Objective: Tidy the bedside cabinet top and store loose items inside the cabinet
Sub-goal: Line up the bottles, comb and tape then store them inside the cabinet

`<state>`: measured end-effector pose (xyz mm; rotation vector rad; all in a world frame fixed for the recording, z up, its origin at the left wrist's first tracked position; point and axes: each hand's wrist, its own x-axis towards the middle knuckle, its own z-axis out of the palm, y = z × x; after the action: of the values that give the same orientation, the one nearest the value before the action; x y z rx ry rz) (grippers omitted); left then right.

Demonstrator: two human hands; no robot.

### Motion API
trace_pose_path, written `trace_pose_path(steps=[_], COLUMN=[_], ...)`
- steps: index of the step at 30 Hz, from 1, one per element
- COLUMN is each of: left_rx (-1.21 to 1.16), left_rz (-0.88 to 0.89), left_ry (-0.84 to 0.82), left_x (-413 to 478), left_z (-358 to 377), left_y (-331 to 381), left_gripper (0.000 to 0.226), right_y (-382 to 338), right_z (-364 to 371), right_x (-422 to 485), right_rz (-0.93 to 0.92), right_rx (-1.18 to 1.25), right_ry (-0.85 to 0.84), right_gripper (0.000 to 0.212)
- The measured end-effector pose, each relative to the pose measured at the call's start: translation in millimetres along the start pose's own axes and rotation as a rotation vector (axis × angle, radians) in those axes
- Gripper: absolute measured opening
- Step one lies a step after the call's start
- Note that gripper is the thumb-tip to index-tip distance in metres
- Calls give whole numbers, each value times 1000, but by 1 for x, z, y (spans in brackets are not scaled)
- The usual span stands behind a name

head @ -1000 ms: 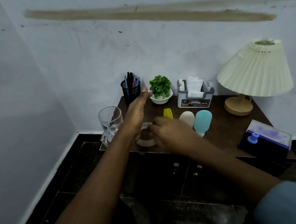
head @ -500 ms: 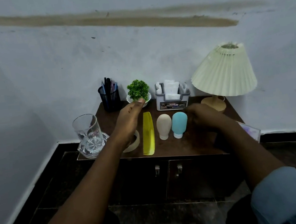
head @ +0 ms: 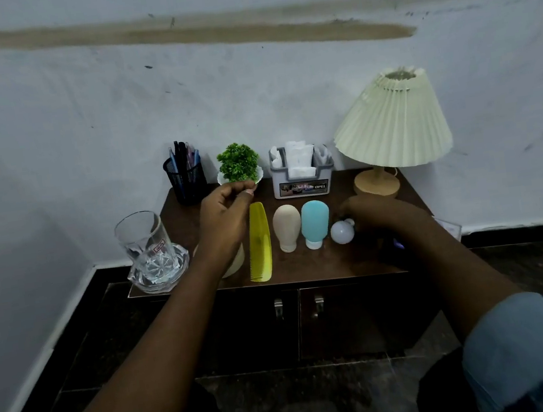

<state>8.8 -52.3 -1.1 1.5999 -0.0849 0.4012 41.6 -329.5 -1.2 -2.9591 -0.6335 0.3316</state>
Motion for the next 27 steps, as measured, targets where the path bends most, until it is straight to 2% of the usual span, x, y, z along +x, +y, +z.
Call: trace_pose_path(steps=[3,6,8,11,13,15,17,20,23,27], left_rx=[31,79,147,241,308,397,436,445,484,671], left_rz=[-6,62,212,493,654,771,836,865,799,710], left_ry=[-10,2,65,120,89,22,-69,-225,-408,-617], left_x=[-1,-7,-13,-25,-33,-41,-49,-63,-77,-88], left_z=[8,16,21,29,35,42,54,79,105,137], left_y=[-3,-1,6,17,22,23,24,22,18,8], left_gripper=[17,16,17,17,15,15,14,13,19,33], right_y=[-5,-6,-5,-7,-2,15,34,54,74,101], right_z=[0,7,14,8,0,-7,-11,-12,-5,2], right_x=[-12,-27,-36,-40,-38,-43,-53,-76,-98,-121], right_rz=[-36,-105,-119,-113,-78,63,150,189,302,501], right_rx=[12,50,160,98,67,123,163,191,176,128], right_ry=[-43,38,119,31,32,61,168,325,386,376], right_gripper=[32,34,35,33,38,60,63,50,28,28])
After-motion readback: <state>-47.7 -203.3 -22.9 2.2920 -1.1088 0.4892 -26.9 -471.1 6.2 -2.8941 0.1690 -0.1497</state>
